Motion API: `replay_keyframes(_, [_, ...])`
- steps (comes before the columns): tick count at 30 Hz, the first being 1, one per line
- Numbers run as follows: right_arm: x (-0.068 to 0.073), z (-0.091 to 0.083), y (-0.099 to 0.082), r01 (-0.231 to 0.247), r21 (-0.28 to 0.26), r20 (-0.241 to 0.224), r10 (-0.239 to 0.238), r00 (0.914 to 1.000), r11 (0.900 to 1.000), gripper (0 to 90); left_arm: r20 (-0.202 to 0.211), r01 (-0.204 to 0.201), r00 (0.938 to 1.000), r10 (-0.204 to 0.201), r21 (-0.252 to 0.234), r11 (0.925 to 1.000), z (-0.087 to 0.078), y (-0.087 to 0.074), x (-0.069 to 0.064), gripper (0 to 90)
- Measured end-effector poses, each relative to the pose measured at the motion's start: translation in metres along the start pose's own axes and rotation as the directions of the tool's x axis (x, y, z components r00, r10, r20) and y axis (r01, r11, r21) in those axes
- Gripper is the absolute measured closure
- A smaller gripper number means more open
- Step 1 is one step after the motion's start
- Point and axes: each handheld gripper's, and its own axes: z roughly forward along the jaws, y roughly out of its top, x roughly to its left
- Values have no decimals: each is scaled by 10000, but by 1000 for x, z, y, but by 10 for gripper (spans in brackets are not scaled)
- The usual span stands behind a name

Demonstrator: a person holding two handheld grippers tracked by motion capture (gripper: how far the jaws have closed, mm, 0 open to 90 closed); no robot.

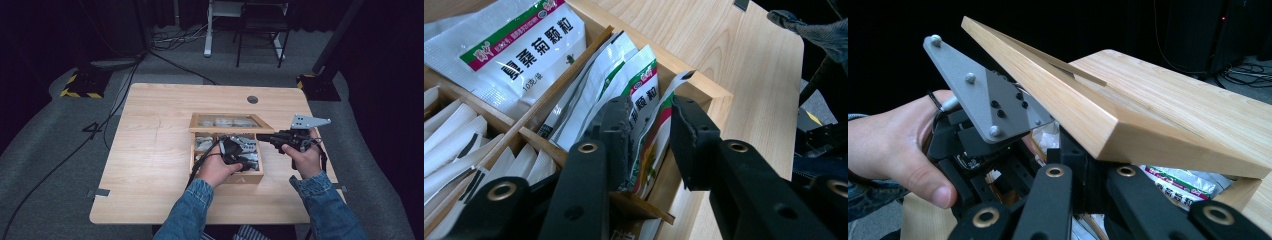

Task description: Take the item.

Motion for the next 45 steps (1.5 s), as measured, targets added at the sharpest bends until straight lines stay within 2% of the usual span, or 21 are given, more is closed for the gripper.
replay_keyframes(6, [0,0,0,-4,-6,-2,4,10000,10000,900,29,-145,9999,145,-34,9999,2,-1,2,747])
replay_keyframes(9, [0,0,0,-3,-3,4,3,10000,10000,900,-49,-165,9999,165,18,9999,3,-2,2,796])
replay_keyframes(11, [0,0,0,-2,-5,-1,2,10000,10000,900,90,-99,9999,99,28,9999,2,-3,1,889])
replay_keyframes(17, [0,0,0,3,-5,0,-3,10000,10000,900,17,-474,9989,474,-31,9989,0,-3,-2,897])
replay_keyframes(20, [0,0,0,-1,-4,-5,1,10000,10000,900,-323,-956,9950,948,-240,9951,-5,-3,-6,897])
replay_keyframes(21, [0,0,0,0,-5,-6,0,10000,10000,900,-323,-956,9950,948,-240,9951,-5,-3,-6,897])
replay_keyframes(24, [0,0,0,-8,-16,3,8,10000,10000,900,-529,-1456,9883,1431,-482,9882,-13,0,-14,897])
replay_keyframes(35, [0,0,0,-14,-59,29,14,10000,10000,900,-846,-1642,9843,1551,-1148,9797,-30,1,-22,898])
replay_keyframes(38, [0,0,0,-11,-72,35,11,10000,10000,900,-955,-1776,9815,1662,-1261,9760,-32,0,-24,897])
replay_keyframes(42, [0,0,1,15,-90,77,-14,10000,10000,900,-1271,-2176,9713,2008,-1361,9665,-37,-1,-29,898])
replay_keyframes(44, [0,-1,1,14,-118,106,-13,9999,9999,900,-1300,-2296,9689,2107,-1540,9610,-42,-3,-33,898])
replay_keyframes(45, [0,-1,1,14,-118,106,-13,9999,9999,900,-1300,-2296,9689,2107,-1540,9610,-42,-3,-33,898])
